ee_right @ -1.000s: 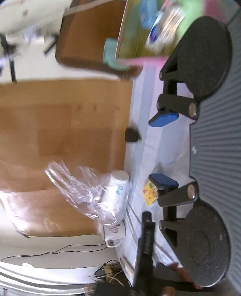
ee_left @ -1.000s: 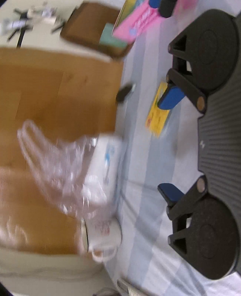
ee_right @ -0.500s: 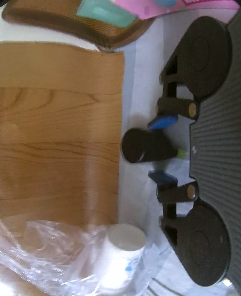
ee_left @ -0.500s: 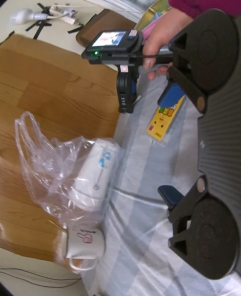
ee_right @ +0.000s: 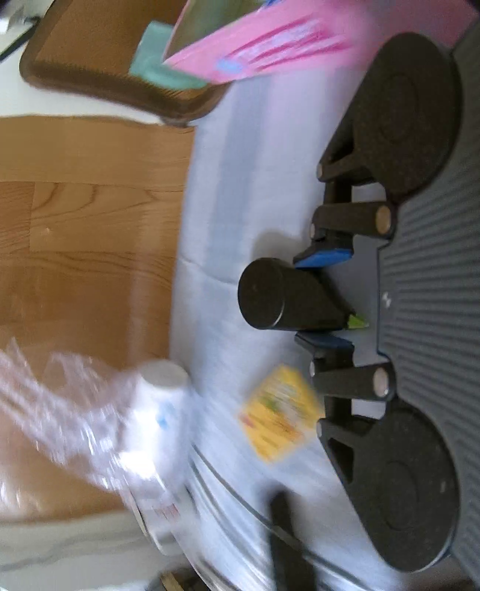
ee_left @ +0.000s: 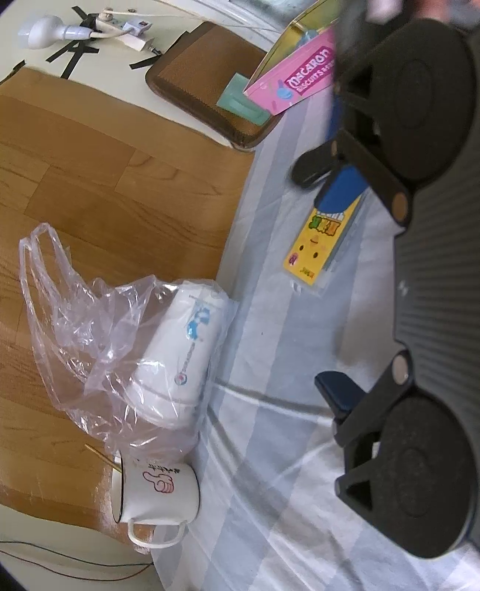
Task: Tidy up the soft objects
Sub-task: 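Lift the black marker with the right gripper toward the pink tin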
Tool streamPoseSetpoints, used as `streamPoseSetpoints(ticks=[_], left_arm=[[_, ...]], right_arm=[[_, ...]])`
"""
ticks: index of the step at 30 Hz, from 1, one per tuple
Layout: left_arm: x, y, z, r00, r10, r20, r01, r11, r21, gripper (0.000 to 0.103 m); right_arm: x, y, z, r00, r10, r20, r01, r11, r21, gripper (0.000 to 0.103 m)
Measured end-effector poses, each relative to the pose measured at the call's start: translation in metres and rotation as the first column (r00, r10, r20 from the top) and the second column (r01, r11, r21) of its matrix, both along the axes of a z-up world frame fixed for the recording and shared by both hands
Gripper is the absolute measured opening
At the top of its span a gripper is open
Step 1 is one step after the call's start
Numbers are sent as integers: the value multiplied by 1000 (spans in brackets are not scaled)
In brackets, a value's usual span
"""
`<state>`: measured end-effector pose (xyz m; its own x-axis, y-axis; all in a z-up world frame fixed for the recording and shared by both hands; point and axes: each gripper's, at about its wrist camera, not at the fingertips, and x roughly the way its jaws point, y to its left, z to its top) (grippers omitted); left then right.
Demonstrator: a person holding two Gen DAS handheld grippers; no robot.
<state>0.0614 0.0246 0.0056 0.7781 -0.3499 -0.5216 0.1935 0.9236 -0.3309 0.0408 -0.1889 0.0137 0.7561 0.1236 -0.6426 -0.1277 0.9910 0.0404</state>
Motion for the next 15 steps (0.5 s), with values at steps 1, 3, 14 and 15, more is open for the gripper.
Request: streamPoseSetpoints(ticks=[1,3,14,15], left_arm=[[-1,0,0,1000,-3,3,3,1000,0,96],[-2,-1,1,1000,-7,10,7,1000,2,96],[-44,-46,7,988,-149,29,142,976,163,96],[-53,-50,10,983,-183,27,177,974,142,96]], right_arm=[[-14,-2,0,1000,13,-1,-13,1000,3,40],[-54,-6,3,999,36,-2,-35,999,13,40],[-179,-25,-8,991,-67,115,68,998,-3,42],[-181,-25,-8,990,-68,120,68,998,1,43]])
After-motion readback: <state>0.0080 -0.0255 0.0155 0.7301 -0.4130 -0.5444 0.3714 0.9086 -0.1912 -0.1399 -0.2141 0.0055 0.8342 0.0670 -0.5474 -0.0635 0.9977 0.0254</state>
